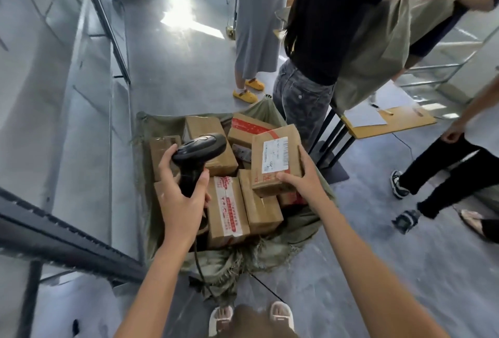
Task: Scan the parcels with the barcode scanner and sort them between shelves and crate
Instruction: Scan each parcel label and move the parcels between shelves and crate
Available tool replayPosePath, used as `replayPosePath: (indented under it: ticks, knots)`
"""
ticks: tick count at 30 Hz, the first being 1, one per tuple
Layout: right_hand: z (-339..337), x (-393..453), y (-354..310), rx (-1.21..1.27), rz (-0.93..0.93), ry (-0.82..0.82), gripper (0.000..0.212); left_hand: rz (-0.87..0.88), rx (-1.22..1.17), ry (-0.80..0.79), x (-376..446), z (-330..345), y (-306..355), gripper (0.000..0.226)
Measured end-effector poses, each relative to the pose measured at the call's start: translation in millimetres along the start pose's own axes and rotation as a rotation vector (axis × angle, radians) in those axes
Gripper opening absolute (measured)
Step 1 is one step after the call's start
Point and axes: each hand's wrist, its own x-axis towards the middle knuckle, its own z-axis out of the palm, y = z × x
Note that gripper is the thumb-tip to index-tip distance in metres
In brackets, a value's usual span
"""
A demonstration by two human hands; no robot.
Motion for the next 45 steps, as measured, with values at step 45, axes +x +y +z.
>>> replayPosePath:
  ticks: [45]
  knots:
    - [28, -263, 12, -0.399, -1.308, -1.155, 0.068, -0.064, 0.426, 1.418, -445, 88, 113, 0.074]
